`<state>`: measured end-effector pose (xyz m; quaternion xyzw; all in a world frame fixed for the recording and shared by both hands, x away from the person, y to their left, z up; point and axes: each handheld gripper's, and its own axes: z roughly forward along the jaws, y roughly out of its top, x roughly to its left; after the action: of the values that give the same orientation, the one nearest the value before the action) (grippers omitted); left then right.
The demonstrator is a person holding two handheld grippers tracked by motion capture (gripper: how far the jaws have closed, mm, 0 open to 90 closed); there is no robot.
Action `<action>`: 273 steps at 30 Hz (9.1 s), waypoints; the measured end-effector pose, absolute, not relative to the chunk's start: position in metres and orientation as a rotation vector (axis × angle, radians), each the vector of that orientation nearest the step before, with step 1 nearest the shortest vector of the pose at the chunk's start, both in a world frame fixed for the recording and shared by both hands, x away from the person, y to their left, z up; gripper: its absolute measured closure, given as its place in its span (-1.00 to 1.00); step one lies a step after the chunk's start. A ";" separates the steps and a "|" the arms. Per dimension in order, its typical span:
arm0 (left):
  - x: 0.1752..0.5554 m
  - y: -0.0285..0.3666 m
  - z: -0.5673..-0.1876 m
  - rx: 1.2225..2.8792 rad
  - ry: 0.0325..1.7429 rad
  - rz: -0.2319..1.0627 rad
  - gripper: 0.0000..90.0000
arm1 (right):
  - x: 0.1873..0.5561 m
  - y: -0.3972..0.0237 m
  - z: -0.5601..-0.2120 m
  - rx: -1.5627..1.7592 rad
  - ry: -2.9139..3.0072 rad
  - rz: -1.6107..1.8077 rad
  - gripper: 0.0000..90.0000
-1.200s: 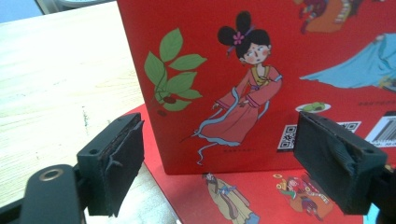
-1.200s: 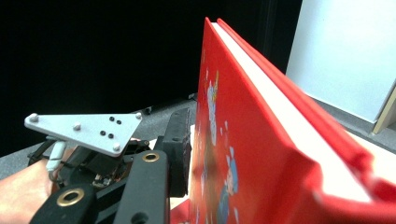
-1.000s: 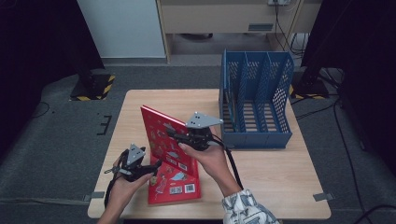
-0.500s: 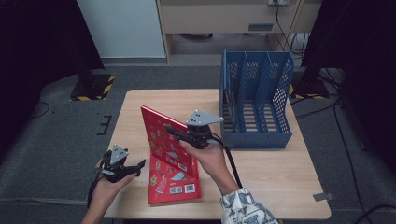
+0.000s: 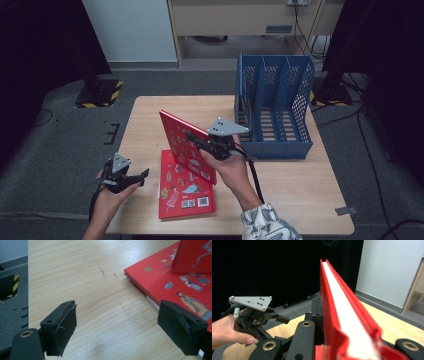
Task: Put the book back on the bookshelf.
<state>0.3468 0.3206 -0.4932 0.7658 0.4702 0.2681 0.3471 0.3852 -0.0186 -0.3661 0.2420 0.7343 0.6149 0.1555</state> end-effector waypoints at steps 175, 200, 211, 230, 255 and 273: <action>0.353 0.319 -0.508 2.067 1.221 0.666 -0.92 | 0.457 -0.215 -0.282 1.223 1.537 1.302 0.77; 0.352 0.319 -0.511 2.062 1.243 0.655 -0.92 | 0.501 -0.204 -0.309 1.236 1.480 1.276 0.77; 0.352 0.319 -0.511 2.062 1.238 0.655 -0.92 | 0.513 -0.204 -0.324 1.258 1.493 1.255 0.77; 0.353 0.317 -0.511 2.071 1.233 0.654 -0.92 | 0.523 -0.195 -0.356 1.276 1.523 1.234 0.77; 0.353 0.316 -0.510 2.074 1.224 0.658 -0.92 | 0.526 -0.190 -0.377 1.288 1.557 1.204 0.76; 0.353 0.318 -0.507 2.067 1.229 0.676 -0.91 | 0.506 -0.183 -0.373 1.308 1.628 1.117 0.64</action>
<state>0.3528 0.3178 -0.5070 0.7850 0.4668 0.2568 0.3163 0.5063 -0.1834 -0.3732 0.5114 0.6367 0.4369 0.3772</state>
